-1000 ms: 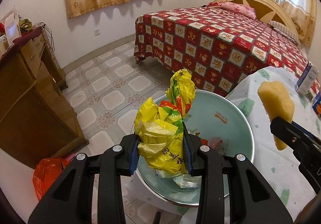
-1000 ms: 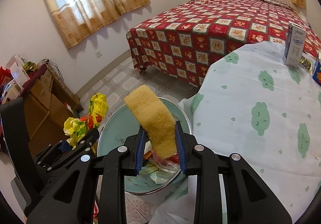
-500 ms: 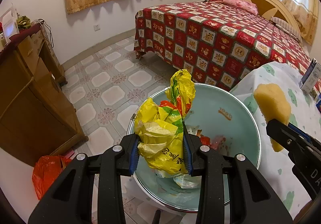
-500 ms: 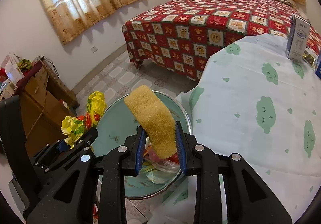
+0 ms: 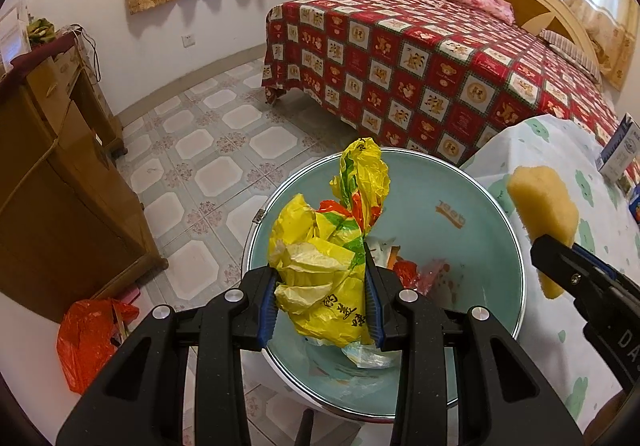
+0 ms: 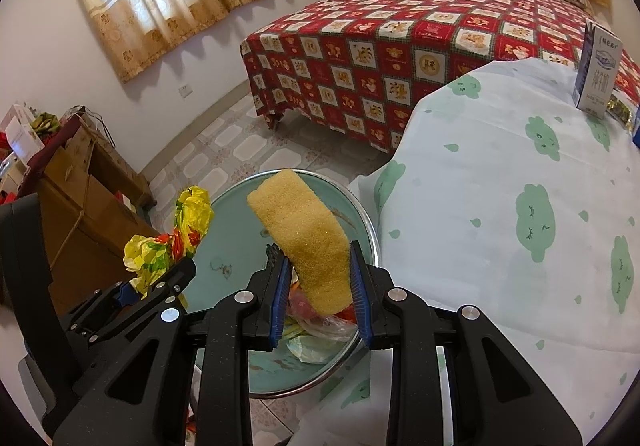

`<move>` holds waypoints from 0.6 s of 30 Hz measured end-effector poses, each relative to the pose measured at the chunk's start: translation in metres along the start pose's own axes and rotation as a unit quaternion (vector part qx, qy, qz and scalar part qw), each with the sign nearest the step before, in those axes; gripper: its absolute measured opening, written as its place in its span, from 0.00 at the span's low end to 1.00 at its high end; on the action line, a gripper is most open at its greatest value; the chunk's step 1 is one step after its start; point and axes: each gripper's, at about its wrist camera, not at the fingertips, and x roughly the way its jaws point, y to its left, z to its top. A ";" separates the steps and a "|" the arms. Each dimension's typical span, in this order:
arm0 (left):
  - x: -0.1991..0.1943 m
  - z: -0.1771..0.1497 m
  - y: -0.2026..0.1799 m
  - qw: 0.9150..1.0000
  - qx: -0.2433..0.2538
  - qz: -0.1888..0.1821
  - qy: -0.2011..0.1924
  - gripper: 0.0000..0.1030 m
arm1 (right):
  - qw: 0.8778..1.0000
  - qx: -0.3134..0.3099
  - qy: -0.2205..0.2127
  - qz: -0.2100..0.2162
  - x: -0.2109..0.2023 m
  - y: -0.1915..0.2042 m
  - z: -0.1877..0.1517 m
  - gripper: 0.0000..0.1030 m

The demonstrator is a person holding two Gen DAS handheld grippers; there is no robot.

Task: Collect trash
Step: 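Hold the yellow wrapper and sponge above the teal bin with both tools, then open both tools to drop the yellow wrapper and sponge into the bin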

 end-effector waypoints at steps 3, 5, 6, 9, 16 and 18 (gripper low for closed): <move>0.001 -0.001 0.000 1.000 0.000 0.001 0.003 0.34 | 1.000 0.000 0.004 0.001 0.002 0.000 -0.001 0.28; 0.003 -0.002 0.000 1.000 0.001 0.001 0.007 0.34 | 1.000 -0.001 0.006 0.002 0.004 0.001 0.000 0.28; 0.005 -0.002 0.000 1.000 0.000 -0.001 0.010 0.34 | 1.000 -0.002 0.006 0.003 0.005 0.002 0.001 0.28; 0.008 -0.001 0.002 1.000 -0.002 -0.001 0.013 0.34 | 1.000 -0.007 0.006 0.000 0.009 0.005 0.003 0.29; 0.018 -0.002 0.004 1.000 -0.007 0.003 0.026 0.34 | 0.999 -0.010 0.030 0.003 0.028 0.007 0.005 0.29; 0.021 -0.003 0.004 0.999 -0.007 0.005 0.030 0.34 | 0.999 -0.008 0.035 0.004 0.033 0.008 0.005 0.29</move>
